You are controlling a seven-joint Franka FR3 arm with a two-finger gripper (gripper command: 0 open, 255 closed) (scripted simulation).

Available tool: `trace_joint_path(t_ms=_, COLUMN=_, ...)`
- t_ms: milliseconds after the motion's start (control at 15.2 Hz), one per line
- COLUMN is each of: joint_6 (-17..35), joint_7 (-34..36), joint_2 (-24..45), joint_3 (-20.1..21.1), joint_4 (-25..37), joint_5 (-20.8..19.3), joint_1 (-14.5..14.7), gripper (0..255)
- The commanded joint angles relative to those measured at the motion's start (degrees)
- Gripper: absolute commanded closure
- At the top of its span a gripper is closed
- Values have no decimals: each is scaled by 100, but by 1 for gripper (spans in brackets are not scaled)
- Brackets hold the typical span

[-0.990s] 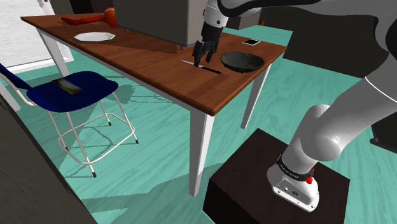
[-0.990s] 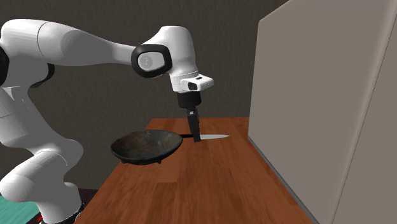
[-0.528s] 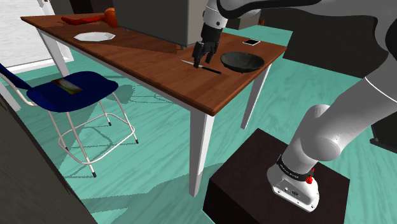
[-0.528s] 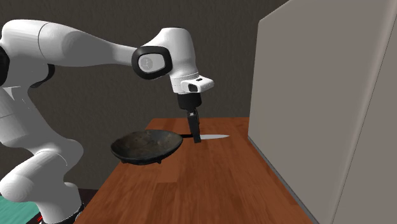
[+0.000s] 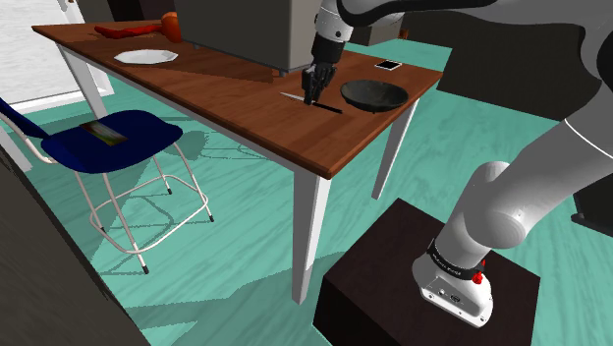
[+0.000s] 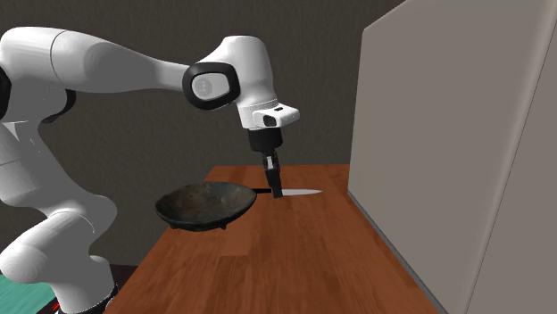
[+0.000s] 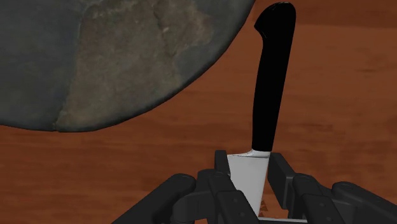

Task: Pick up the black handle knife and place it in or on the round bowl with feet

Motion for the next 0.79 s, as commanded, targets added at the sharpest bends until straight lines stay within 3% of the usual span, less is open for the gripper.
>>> trace_joint_path(t_ms=0, joint_6=-10, joint_7=-4, joint_2=34, joint_3=10, joint_4=-47, joint_5=12, joint_1=9, gripper=255)
trace_joint_path(t_ms=726, joint_6=-807, joint_7=62, joint_2=136, joint_3=17, joint_4=855, joint_5=-3, joint_1=19, gripper=255)
